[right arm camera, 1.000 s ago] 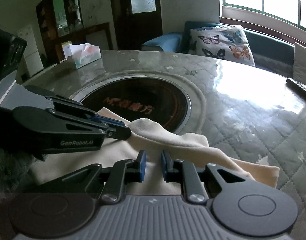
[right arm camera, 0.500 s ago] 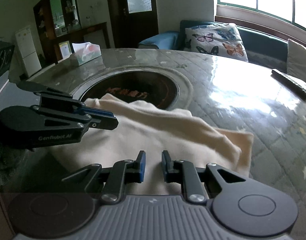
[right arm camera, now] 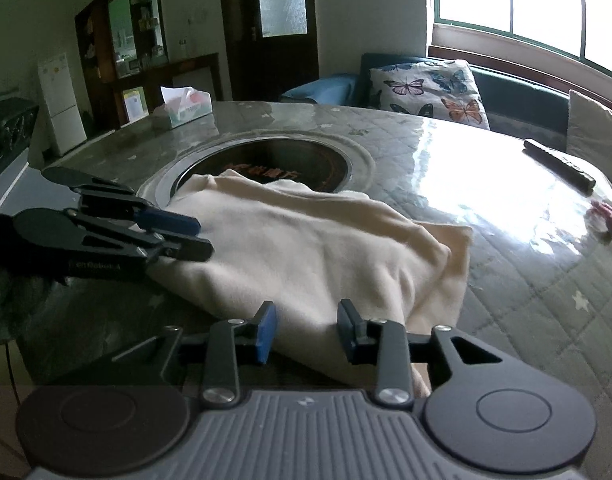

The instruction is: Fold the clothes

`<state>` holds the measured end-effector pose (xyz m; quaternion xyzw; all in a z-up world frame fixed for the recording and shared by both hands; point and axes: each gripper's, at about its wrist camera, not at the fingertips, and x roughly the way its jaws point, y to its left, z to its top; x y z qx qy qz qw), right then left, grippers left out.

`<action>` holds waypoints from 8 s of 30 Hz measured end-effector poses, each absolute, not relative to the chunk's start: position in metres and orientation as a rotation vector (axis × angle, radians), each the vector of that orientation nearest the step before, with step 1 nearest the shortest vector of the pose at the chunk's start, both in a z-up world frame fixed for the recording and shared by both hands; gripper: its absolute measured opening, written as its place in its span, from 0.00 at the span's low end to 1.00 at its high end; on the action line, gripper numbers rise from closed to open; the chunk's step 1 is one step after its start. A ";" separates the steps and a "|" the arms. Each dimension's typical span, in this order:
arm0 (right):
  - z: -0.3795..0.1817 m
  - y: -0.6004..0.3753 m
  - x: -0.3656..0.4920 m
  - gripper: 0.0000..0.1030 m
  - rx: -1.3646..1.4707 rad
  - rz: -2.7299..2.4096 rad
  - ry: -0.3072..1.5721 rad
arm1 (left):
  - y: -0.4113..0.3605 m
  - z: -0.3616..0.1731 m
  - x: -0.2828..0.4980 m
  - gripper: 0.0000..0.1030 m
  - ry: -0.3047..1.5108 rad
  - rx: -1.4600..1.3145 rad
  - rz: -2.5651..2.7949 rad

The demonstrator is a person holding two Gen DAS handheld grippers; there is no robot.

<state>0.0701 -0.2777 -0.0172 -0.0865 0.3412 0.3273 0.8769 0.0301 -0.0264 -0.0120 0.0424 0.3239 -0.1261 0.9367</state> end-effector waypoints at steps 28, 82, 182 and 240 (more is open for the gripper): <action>-0.013 -0.254 0.071 0.32 -0.221 0.687 0.676 | -0.032 -0.008 0.003 0.32 0.639 0.090 -0.287; -0.010 -0.251 0.157 0.34 -0.118 0.632 0.710 | 0.043 -0.001 0.033 0.51 0.735 -0.118 -0.127; -0.037 -0.318 0.164 0.27 0.115 0.396 0.754 | 0.077 -0.019 0.072 0.21 0.901 -0.722 -0.115; -0.018 -0.414 0.128 0.41 0.060 0.072 0.645 | -0.123 0.019 0.162 0.56 0.819 -0.145 -0.368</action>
